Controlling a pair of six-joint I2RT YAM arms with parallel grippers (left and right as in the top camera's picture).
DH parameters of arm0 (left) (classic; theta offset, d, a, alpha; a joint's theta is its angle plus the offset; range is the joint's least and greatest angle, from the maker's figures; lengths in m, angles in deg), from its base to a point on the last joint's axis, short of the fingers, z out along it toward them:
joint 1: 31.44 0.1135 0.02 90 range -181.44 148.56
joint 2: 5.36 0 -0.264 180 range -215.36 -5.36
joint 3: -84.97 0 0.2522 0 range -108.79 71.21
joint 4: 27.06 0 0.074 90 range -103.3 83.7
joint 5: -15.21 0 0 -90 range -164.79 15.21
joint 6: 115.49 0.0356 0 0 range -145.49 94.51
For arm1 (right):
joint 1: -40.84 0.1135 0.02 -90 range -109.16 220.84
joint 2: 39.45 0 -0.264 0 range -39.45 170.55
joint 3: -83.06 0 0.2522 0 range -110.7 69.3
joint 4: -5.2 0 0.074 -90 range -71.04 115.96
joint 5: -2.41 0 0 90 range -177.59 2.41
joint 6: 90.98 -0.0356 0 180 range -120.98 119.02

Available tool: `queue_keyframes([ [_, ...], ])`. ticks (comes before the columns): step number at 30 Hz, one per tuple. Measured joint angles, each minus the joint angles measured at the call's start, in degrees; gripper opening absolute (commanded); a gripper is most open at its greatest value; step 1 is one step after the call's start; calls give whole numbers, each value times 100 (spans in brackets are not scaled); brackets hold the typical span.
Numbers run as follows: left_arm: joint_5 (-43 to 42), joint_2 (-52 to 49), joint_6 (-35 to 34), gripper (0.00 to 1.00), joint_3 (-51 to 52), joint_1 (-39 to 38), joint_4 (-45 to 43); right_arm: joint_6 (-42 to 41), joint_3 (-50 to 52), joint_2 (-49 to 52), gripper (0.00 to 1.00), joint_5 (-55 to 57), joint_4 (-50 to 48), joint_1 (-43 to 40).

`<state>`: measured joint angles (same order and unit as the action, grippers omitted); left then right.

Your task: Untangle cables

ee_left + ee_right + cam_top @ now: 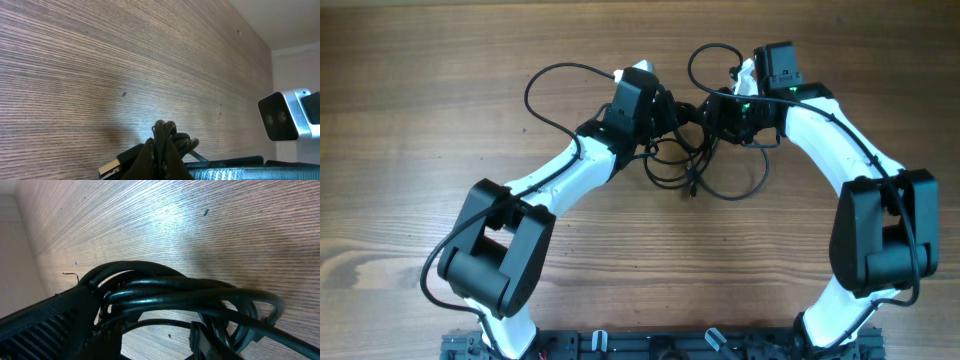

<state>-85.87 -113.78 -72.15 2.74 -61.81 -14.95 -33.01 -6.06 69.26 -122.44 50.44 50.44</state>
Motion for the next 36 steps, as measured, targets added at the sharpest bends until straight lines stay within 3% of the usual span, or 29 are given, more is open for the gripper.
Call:
queue_keyframes([
  [28,-92,0,0,4,0,0,0,81,0,0,45,-114,-7,0],
  [36,-459,0,0,4,0,122,0,85,0,0,44,-380,-157,0],
])
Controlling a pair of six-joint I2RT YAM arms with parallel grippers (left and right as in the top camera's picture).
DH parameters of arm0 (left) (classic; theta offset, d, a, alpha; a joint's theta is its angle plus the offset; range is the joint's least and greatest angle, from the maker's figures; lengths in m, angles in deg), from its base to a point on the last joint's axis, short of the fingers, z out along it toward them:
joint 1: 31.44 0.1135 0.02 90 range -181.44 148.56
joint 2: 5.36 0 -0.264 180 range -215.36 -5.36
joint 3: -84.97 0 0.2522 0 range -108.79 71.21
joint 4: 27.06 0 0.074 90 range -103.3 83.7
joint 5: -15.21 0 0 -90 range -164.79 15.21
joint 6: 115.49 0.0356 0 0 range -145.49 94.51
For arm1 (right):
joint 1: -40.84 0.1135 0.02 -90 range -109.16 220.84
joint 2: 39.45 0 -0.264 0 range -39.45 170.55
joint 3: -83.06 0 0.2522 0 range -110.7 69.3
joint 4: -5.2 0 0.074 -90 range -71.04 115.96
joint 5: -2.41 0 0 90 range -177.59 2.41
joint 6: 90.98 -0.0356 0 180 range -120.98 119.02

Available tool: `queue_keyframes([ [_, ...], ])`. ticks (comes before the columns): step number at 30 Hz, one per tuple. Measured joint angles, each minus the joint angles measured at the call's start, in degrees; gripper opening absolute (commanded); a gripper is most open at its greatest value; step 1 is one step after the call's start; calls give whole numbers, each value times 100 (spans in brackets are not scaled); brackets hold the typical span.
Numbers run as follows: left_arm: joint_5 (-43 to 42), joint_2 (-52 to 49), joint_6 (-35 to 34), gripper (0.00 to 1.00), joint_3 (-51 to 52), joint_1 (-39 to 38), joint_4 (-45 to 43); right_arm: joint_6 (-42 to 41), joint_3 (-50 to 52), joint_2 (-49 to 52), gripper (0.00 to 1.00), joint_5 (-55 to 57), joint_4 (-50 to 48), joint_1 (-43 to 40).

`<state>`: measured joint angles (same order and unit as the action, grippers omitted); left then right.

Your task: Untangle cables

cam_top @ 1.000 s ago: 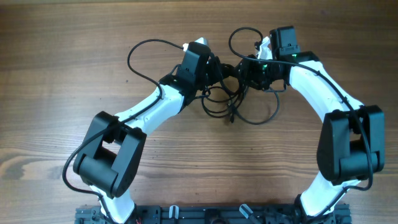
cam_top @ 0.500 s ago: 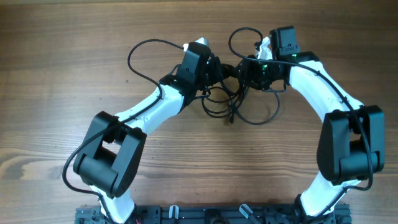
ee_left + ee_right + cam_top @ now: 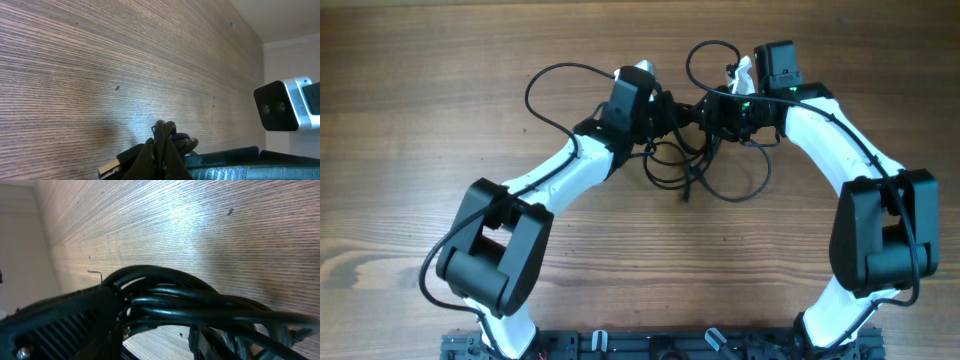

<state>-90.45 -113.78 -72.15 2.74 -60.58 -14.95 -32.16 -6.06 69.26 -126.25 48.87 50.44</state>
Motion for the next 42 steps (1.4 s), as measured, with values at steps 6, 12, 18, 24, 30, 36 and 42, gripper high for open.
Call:
queue_keyframes([
  [6,-573,0,0,4,0,310,0,63,0,0,44,-144,-66,0],
  [12,-931,0,2,4,0,422,0,146,0,-2,44,-400,-122,0],
  [18,-1344,0,33,4,0,496,-2,188,0,-243,44,-509,-37,-4],
  [24,-2129,0,149,4,0,765,-55,210,0,-942,45,-509,-50,-17],
  [30,-2992,0,199,4,7,1220,-400,74,0,-1191,46,-417,-50,-17],
  [36,-3355,0,197,4,7,1298,-531,-31,0,-1189,45,-323,-50,26],
  [42,-3377,0,-50,4,9,1292,-778,-136,0,-1185,45,-162,-59,190],
])
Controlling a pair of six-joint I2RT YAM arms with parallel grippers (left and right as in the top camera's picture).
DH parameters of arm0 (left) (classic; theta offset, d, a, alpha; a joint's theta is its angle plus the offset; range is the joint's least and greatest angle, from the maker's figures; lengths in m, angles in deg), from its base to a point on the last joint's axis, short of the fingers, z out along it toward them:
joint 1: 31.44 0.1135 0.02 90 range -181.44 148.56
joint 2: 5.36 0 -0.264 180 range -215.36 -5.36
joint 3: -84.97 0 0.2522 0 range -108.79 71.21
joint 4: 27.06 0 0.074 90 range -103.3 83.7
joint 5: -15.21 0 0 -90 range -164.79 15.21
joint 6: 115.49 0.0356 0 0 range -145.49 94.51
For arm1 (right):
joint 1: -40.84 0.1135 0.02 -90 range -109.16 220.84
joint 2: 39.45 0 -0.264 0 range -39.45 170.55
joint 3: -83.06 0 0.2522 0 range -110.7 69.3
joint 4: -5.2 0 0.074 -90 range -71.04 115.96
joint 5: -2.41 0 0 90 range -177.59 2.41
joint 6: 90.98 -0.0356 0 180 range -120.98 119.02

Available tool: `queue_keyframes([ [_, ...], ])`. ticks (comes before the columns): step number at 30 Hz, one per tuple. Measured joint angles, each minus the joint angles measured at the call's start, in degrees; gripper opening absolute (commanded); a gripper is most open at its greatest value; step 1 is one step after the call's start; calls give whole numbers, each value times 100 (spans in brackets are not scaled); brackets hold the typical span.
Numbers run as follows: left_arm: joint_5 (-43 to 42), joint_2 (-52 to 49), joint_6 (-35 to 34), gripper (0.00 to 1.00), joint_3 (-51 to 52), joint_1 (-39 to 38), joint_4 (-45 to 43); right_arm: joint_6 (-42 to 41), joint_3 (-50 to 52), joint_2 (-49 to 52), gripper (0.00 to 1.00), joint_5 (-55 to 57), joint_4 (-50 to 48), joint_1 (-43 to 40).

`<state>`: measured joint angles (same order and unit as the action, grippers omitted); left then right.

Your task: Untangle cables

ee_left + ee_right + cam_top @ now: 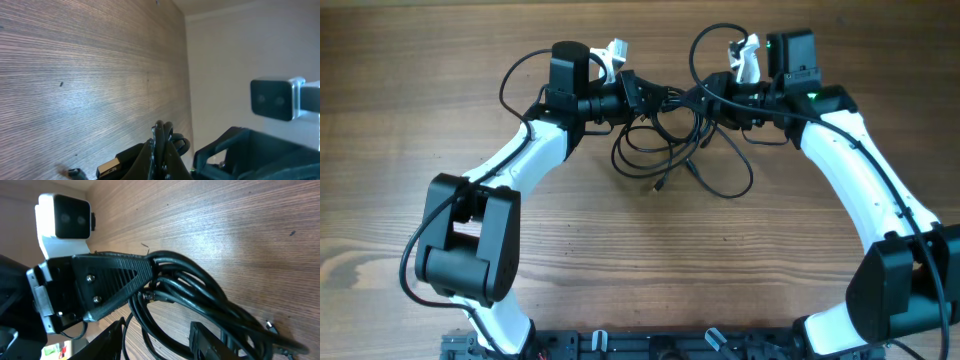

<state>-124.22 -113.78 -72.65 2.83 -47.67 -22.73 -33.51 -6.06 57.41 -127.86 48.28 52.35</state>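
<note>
A tangle of black cables (665, 150) lies at the far middle of the wooden table (440, 130). My left gripper (645, 95) points right and is shut on a bunch of cable strands (162, 132); a USB plug (107, 167) sticks out beside its fingers. My right gripper (705, 100) faces it from the right. In the right wrist view its fingers (200, 337) stand wide apart, open, with cable strands (200, 285) running loosely through the gap. The left gripper's body (110, 285) shows there, clamped on the same bunch.
One loop of cable (715, 45) rises behind the right gripper. A loose plug end (655, 187) trails toward the table's middle. The two grippers are nearly tip to tip. Bare wood lies left, right and in front of the tangle.
The left wrist has shifted left and toward the far edge, its gripper still shut on the bunch. The right wrist has moved back a little. The tangle is drawn out wider and has shifted left.
At both earlier moments the two grippers met over the tangle, the left shut on a bunch of strands, and little changed between them. Now the wrists stand further apart and further back, and the cables spread more between them.
</note>
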Motion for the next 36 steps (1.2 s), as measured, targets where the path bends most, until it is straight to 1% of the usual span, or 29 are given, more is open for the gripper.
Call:
queue_keyframes([
  [4,-85,0,-284,4,7,0,-278,-46,0,72,44,48,-4,9],
  [10,-334,0,-898,4,9,2,-758,-87,0,291,44,85,-160,9],
  [13,-544,0,-1320,4,17,2,-1084,-142,0,400,44,157,-260,15],
  [15,-708,0,-1615,4,24,2,-1320,-181,0,431,41,184,-372,13],
  [24,-1174,0,-2826,4,39,24,-2450,-319,0,431,37,195,-772,15],
  [32,-1309,0,-3425,4,39,31,-2546,-391,0,431,37,168,-868,-105],
  [36,-1355,0,-3751,4,39,31,-2640,-385,2,439,38,-85,-1161,-267],
])
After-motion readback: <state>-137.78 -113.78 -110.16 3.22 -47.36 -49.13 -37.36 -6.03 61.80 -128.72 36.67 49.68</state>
